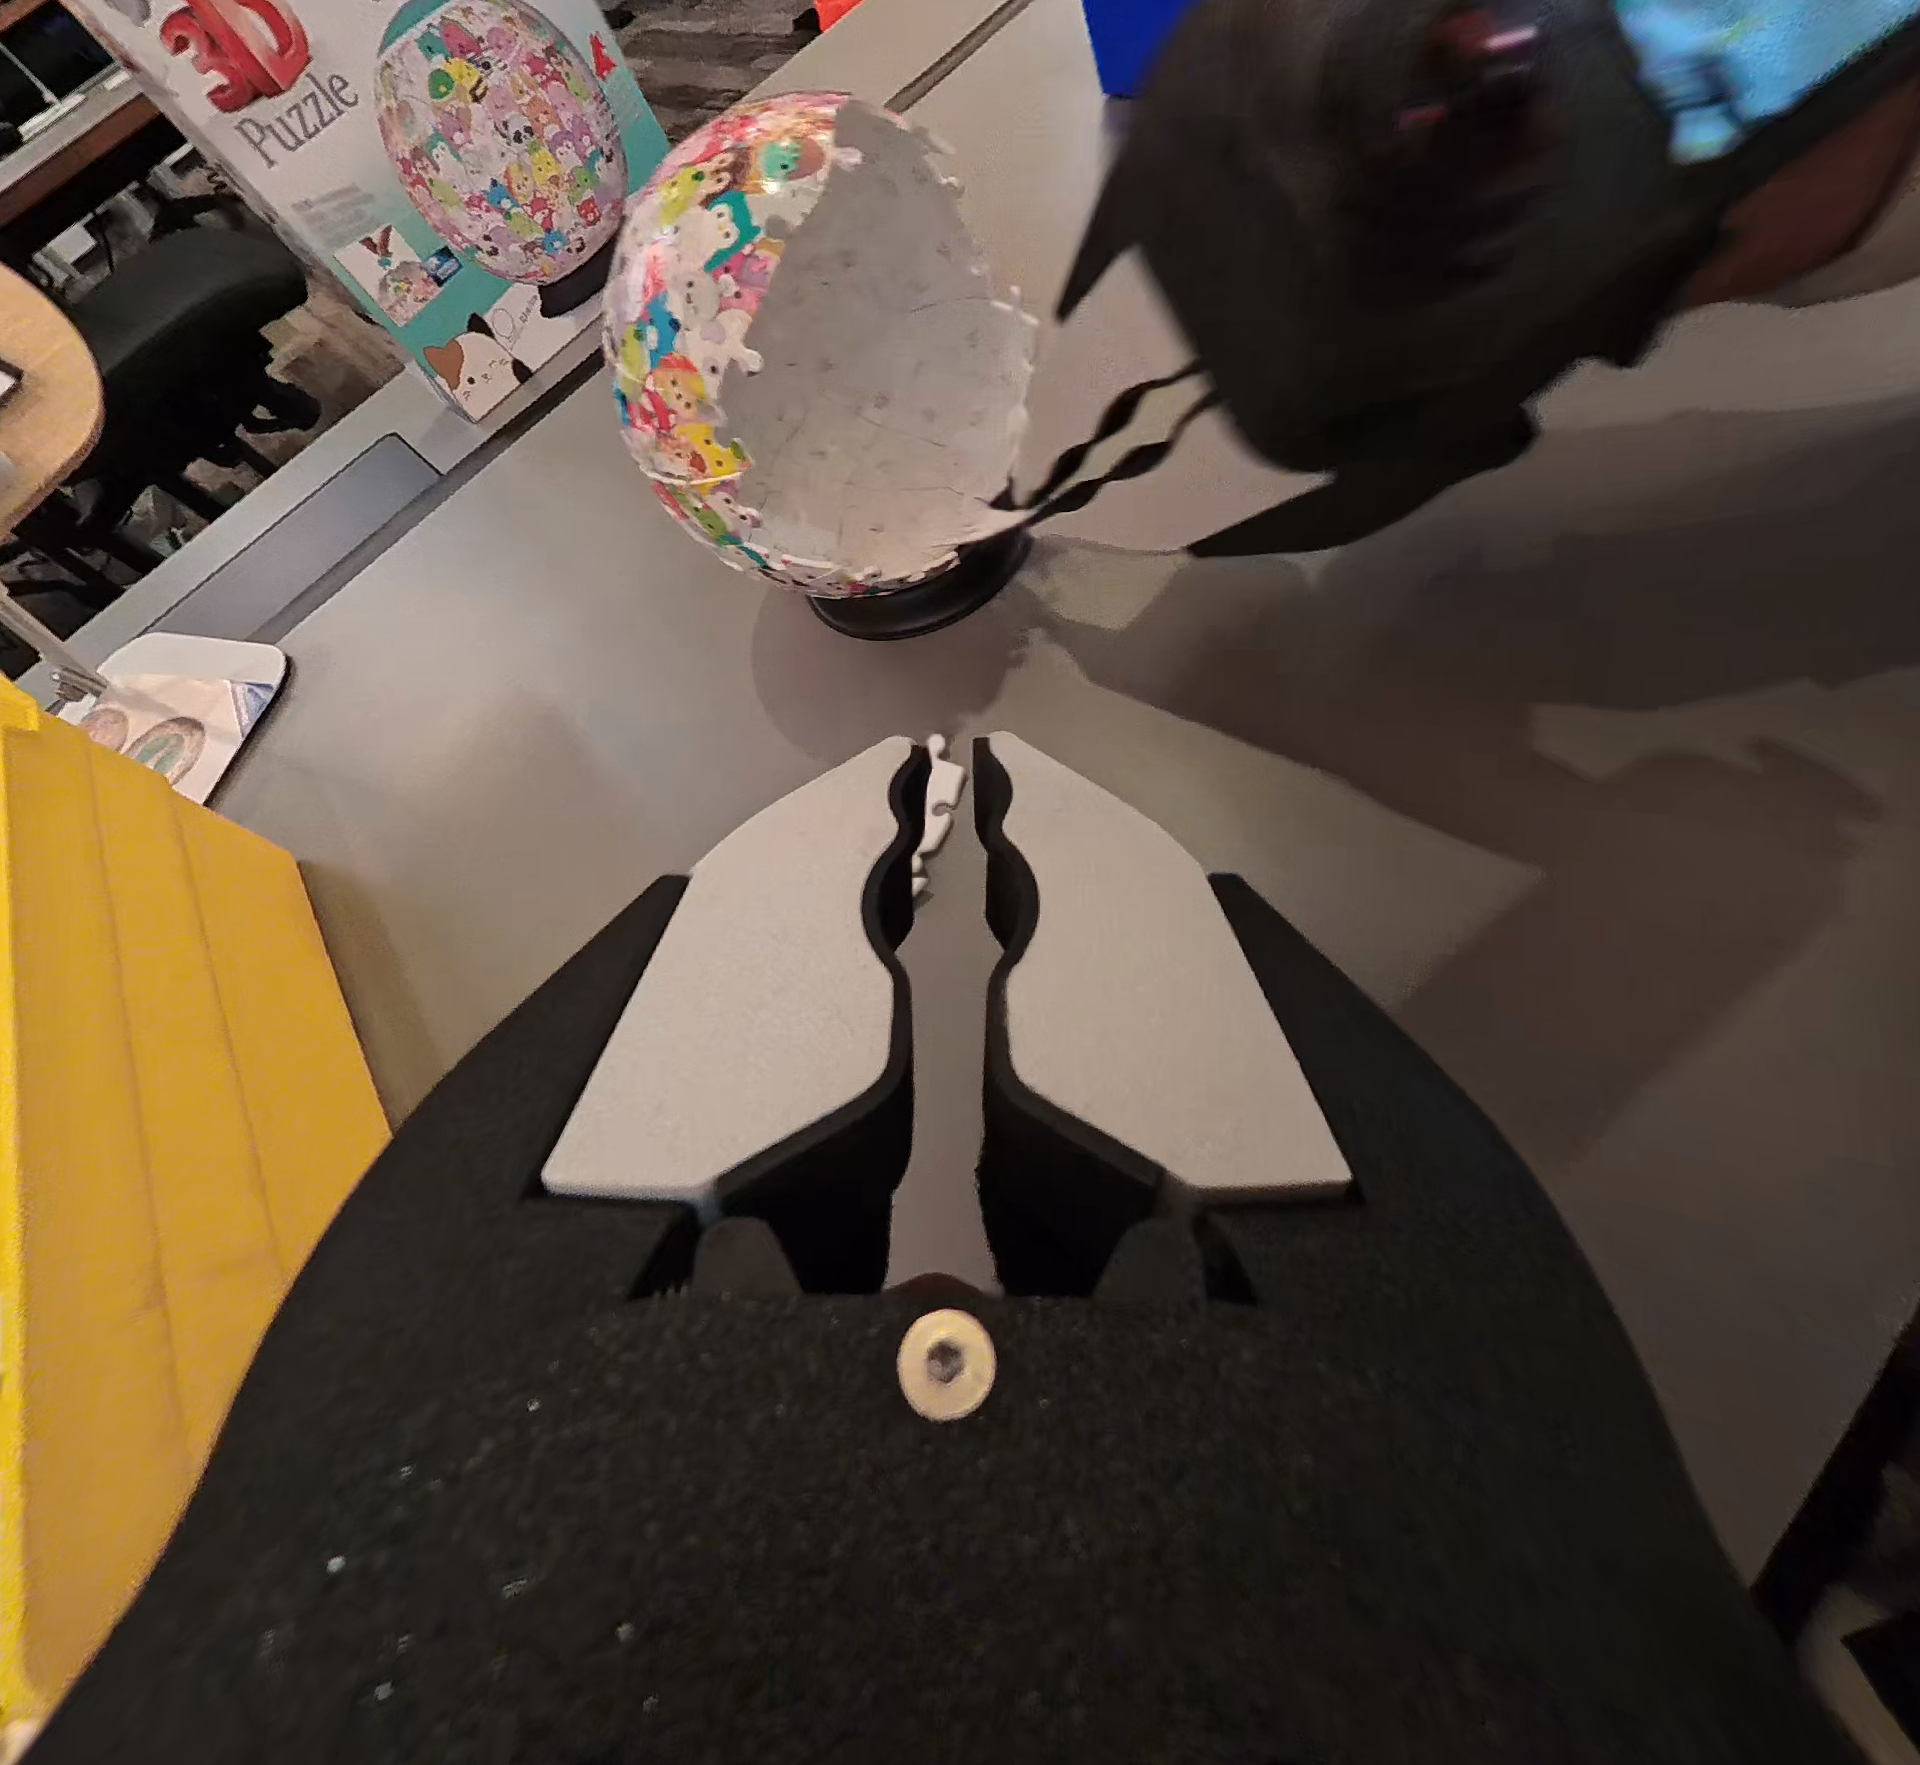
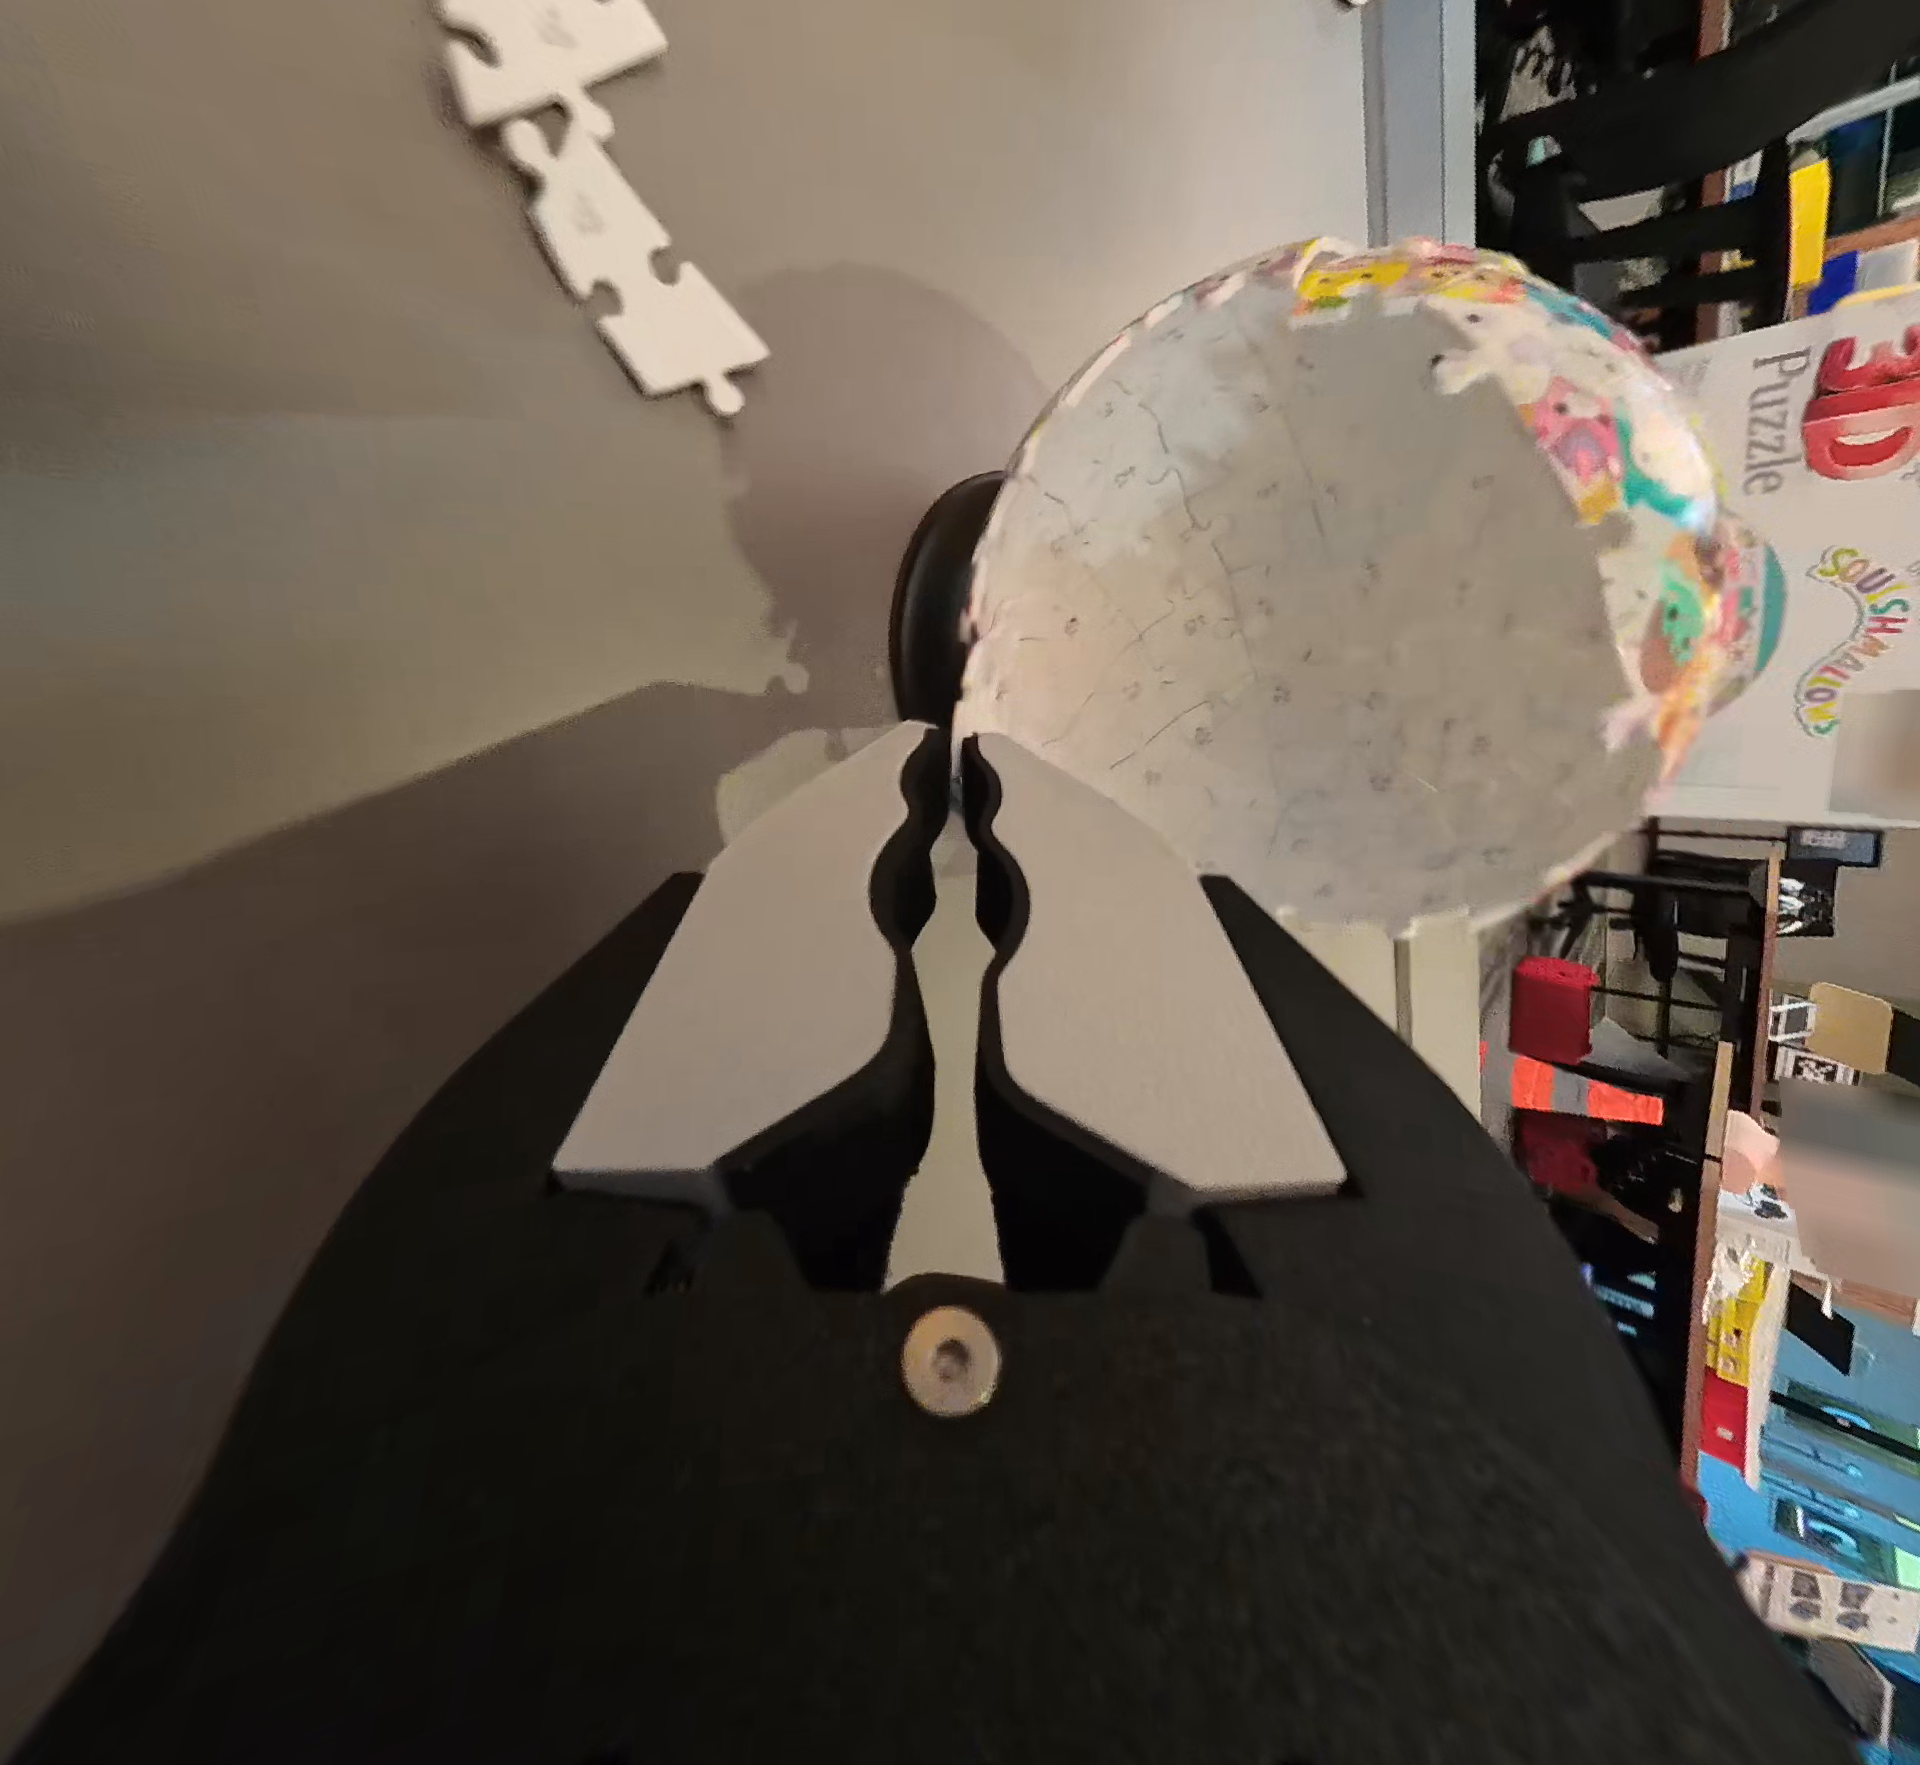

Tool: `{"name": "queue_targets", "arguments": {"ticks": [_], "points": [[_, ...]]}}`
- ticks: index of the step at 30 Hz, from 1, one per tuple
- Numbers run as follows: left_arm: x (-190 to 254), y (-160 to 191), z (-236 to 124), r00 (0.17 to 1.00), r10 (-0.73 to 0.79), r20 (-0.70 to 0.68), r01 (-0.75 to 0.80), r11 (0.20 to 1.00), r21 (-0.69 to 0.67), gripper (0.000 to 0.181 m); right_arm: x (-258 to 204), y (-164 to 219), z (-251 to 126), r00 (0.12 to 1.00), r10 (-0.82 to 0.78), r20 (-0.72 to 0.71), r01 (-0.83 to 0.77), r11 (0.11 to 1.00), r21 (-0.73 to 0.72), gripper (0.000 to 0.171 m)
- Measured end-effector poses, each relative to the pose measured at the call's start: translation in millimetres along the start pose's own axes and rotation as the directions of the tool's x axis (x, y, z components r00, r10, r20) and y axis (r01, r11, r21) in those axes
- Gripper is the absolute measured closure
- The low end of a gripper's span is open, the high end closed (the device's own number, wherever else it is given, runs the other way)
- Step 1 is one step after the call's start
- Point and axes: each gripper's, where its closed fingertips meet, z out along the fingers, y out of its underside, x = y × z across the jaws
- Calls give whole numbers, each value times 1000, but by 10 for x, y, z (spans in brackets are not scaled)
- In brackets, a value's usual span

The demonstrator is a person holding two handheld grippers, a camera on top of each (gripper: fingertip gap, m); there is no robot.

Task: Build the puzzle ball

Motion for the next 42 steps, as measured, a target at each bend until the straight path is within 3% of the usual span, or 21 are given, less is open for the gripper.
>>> {"name": "queue_targets", "arguments": {"ticks": [3, 5, 8, 10, 11, 14, 16, 20, 25, 29, 34, 42], "points": [[-63, 41, 82, 994, -100, -36, 99, 995, -24, 170, -140, 101, -140, 999, 16, 50, -15, 1000, -10, 169], [-96, 141, 184, 979, -185, -84, 177, 979, -104, 157, -231, 141, -194, 996, 43, 76, -43, 999, -6, 169], [-136, 200, 304, 943, -288, -164, 253, 945, -206, 155, -385, 154, -202, 987, 73, 141, -75, 997, 4, 166], [-220, 232, 382, 934, -305, -187, 245, 926, -287, 141, -458, 164, -210, 973, 125, 194, -129, 992, 9, 147], [-237, 256, 409, 926, -311, -213, 229, 913, -337, 130, -468, 147, -249, 961, 162, 225, -174, 984, 36, 145], [-264, 239, 449, 900, -305, -311, 156, 892, -423, 120, -242, 166, -468, 901, 294, 318, -348, 929, 129, 140], [-313, 209, 477, 902, -264, -341, 93, 891, -445, 116, -13, 210, -664, 833, 340, 437, -451, 874, 179, 112], [-324, 140, 531, 904, -205, -374, 19, 895, -446, 110, 438, 321, -911, 761, 316, 567, -528, 809, 259, 119], [18, 65, 553, 878, -290, -380, 126, 907, -402, 120, -4, 356, -699, 647, 375, 664, -562, 823, 82, 131], [363, 79, 621, 880, -310, -360, 190, 924, -333, 156, -310, 411, -372, 758, 376, 532, -496, 863, 97, 150], [586, 209, 903, 901, -290, -323, 155, 910, -385, 160, -235, 364, -223, 728, 394, 561, -536, 837, 107, 159], [552, 217, 1175, 934, -212, -289, 89, 917, -388, 176, -344, 365, -52, 753, 235, 615, -395, 908, 137, 158]]}}
